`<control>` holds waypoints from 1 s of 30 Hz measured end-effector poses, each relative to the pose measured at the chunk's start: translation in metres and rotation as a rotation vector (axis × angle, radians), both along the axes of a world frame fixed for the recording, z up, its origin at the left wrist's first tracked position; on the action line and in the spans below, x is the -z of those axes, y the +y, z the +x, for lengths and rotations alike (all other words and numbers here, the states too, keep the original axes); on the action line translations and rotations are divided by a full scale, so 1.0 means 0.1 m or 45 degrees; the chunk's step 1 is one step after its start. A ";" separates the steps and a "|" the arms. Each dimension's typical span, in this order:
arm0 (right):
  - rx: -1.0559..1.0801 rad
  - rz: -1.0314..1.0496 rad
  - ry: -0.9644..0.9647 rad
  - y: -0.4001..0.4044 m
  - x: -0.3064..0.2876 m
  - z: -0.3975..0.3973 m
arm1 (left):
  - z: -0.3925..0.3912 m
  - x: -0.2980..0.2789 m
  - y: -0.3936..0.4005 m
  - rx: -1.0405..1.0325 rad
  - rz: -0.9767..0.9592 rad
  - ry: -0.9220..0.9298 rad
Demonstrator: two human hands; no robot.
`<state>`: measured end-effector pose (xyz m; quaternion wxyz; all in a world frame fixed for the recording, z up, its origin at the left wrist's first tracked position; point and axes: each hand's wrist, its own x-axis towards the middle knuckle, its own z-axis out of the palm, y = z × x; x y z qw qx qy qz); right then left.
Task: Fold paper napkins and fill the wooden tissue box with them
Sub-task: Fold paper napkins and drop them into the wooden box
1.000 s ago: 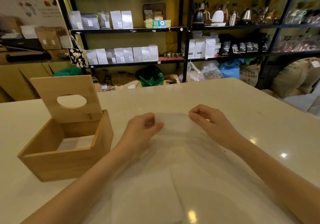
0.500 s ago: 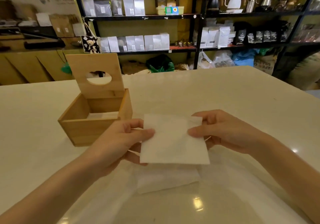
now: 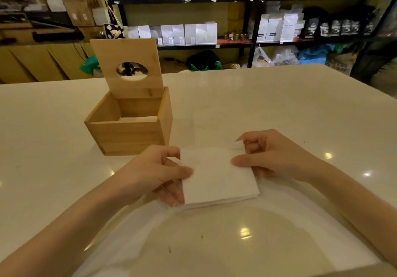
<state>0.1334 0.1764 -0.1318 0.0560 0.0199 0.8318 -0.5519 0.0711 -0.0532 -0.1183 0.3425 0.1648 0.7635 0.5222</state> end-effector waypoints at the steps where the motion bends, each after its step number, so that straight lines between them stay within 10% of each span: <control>1: -0.001 0.027 0.020 -0.01 0.01 0.00 | -0.01 0.01 0.00 0.005 -0.017 0.007; 11: 0.011 0.461 0.179 -0.06 0.10 0.03 | 0.01 0.09 0.01 0.056 -0.312 0.434; 18: -0.075 0.945 0.453 0.03 0.12 0.03 | 0.06 0.18 -0.02 0.056 -0.364 1.320; 30: -0.209 1.108 0.584 -0.02 0.24 0.02 | -0.05 0.38 0.02 0.282 -0.393 1.309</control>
